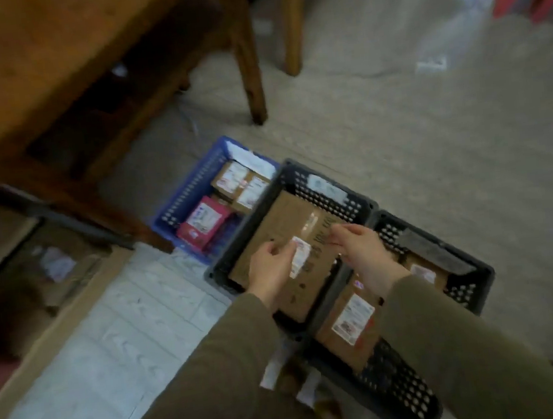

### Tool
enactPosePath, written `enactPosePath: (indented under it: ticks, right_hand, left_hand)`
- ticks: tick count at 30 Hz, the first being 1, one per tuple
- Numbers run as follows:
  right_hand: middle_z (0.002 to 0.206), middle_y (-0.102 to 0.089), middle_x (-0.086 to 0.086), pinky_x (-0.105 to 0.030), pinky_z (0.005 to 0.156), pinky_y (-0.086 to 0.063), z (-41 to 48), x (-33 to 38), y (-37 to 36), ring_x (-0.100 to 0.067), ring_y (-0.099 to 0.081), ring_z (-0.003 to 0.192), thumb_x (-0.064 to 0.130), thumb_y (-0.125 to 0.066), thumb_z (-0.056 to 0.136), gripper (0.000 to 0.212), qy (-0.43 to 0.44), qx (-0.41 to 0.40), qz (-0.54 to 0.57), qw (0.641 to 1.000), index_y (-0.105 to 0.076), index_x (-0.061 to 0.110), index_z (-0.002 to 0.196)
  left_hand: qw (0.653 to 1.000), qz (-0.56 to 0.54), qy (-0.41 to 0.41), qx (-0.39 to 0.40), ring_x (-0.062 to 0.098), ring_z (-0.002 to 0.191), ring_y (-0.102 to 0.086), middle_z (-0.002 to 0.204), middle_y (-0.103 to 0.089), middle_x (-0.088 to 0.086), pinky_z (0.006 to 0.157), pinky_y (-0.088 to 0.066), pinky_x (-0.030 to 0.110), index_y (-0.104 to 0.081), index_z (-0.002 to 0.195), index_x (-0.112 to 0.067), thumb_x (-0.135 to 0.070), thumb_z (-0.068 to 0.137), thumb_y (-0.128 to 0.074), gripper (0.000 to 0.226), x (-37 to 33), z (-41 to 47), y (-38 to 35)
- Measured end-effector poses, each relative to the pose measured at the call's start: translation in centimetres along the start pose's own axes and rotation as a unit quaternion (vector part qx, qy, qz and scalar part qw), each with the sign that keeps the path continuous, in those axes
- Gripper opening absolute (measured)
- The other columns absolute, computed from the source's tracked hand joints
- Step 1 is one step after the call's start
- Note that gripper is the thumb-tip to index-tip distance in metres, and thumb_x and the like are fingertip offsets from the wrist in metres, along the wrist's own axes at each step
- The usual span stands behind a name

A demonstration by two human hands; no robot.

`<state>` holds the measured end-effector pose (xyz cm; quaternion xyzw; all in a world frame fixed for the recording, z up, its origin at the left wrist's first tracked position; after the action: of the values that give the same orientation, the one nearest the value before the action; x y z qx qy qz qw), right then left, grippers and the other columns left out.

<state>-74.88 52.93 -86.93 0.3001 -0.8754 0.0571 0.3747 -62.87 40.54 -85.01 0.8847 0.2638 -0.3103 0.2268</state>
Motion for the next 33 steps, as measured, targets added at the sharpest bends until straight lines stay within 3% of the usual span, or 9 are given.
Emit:
enactPosePath:
  ticks: [4, 8, 11, 13, 17, 21, 25, 28, 33]
  right_hand:
    - [0.112, -0.066, -0.008, -0.041, 0.103, -0.043, -5.1, 4.3, -6.6, -0.019, -0.063, 0.103, 0.037, -0.056, 0.09, 0.049, 0.02, 0.076, -0.024, 0.997, -0.052, 0.003, 0.126]
    - [0.103, -0.063, -0.005, -0.022, 0.075, -0.046, -11.3, 8.6, -16.0, -0.016, -0.058, 0.095, 0.024, -0.051, 0.095, 0.03, 0.062, 0.16, -0.055, 0.984, -0.057, 0.004, 0.116]
    - [0.115, -0.064, -0.015, -0.026, 0.066, -0.045, -16.1, 10.1, -24.4, -0.023, -0.062, 0.096, 0.026, -0.052, 0.094, 0.02, 0.095, 0.207, -0.1, 0.969, -0.06, 0.009, 0.099]
    - [0.117, -0.063, -0.021, -0.033, 0.075, -0.048, -20.0, 10.8, -30.3, -0.027, -0.063, 0.097, 0.026, -0.052, 0.094, 0.018, 0.122, 0.241, -0.123, 0.955, -0.059, 0.014, 0.083]
    - [0.101, -0.065, -0.005, -0.034, 0.082, -0.046, -27.3, 9.8, -42.8, -0.017, -0.06, 0.09, 0.028, -0.052, 0.094, 0.014, 0.15, 0.32, -0.155, 0.923, -0.057, 0.018, 0.086]
    - [0.104, -0.065, -0.006, -0.023, 0.072, -0.043, -32.6, 7.0, -52.8, -0.017, -0.06, 0.094, 0.031, -0.055, 0.092, 0.015, 0.154, 0.355, -0.182, 0.904, -0.06, 0.017, 0.094]
    - [0.114, -0.065, -0.011, -0.031, 0.084, -0.045, -33.7, 4.6, -58.7, -0.023, -0.06, 0.108, 0.033, -0.056, 0.091, 0.017, 0.144, 0.352, -0.203, 0.902, -0.06, 0.017, 0.096]
    - [0.109, -0.064, -0.009, -0.037, 0.097, -0.041, -32.4, 3.2, -61.2, -0.022, -0.059, 0.108, 0.032, -0.055, 0.092, 0.014, 0.124, 0.339, -0.224, 0.905, -0.056, 0.019, 0.094]
    - [0.103, -0.058, -0.001, -0.035, 0.095, -0.04, -28.1, 2.8, -66.2, -0.02, -0.055, 0.103, 0.028, -0.052, 0.094, 0.017, 0.111, 0.333, -0.25, 0.902, -0.053, 0.018, 0.108]
  left_hand:
    - [0.996, -0.075, -0.012, -0.05, 0.028, 0.114, -0.056, 0.125, -0.058, 0.012, 0.1, -0.045, 0.039, -0.054, 0.126, -0.003, -0.033, 0.092, -0.055, 0.046, -1.1, -5.2, 8.3]
    - [0.977, -0.168, -0.043, -0.121, 0.011, 0.082, -0.06, 0.093, -0.063, 0.002, 0.063, -0.047, 0.009, -0.061, 0.109, -0.003, -0.02, 0.094, -0.053, 0.024, -1.3, -10.2, 18.0]
    - [0.958, -0.203, -0.063, -0.191, 0.01, 0.075, -0.051, 0.081, -0.055, 0.002, 0.045, -0.035, 0.001, -0.062, 0.089, -0.005, -0.019, 0.094, -0.053, 0.017, -0.5, -14.6, 26.5]
    - [0.942, -0.226, -0.076, -0.238, 0.013, 0.081, -0.049, 0.085, -0.055, 0.005, 0.054, -0.036, 0.011, -0.062, 0.086, -0.01, -0.023, 0.093, -0.054, 0.016, 1.0, -17.3, 32.6]
    - [0.901, -0.273, -0.082, -0.327, 0.01, 0.081, -0.048, 0.078, -0.051, -0.008, 0.062, -0.037, 0.021, -0.052, 0.089, -0.019, -0.027, 0.092, -0.055, 0.009, 6.4, -22.5, 45.0]
    - [0.891, -0.285, -0.058, -0.349, 0.01, 0.083, -0.048, 0.088, -0.051, -0.005, 0.071, -0.038, 0.021, -0.056, 0.096, -0.016, -0.026, 0.094, -0.052, 0.011, 12.5, -24.9, 54.4]
    - [0.886, -0.293, -0.024, -0.36, 0.023, 0.116, -0.051, 0.125, -0.056, 0.01, 0.097, -0.039, 0.029, -0.047, 0.133, -0.003, -0.028, 0.093, -0.052, 0.048, 17.0, -23.9, 60.0]
    - [0.882, -0.301, -0.009, -0.362, 0.025, 0.119, -0.05, 0.129, -0.055, 0.011, 0.097, -0.038, 0.029, -0.046, 0.135, -0.003, -0.027, 0.093, -0.053, 0.049, 18.9, -22.0, 62.3]
    - [0.88, -0.307, 0.029, -0.361, 0.026, 0.118, -0.051, 0.126, -0.056, 0.012, 0.099, -0.039, 0.033, -0.048, 0.132, -0.004, -0.024, 0.092, -0.054, 0.045, 21.1, -17.0, 66.4]
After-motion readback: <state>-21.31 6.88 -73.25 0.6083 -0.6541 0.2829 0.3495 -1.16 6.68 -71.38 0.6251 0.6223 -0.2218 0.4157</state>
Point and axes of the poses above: each hand's wrist, its own z-axis towards the middle knuckle, its own y-axis out of the back of the hand, x = y × z, the point moved 10 cm from there along z, towards the middle knuckle
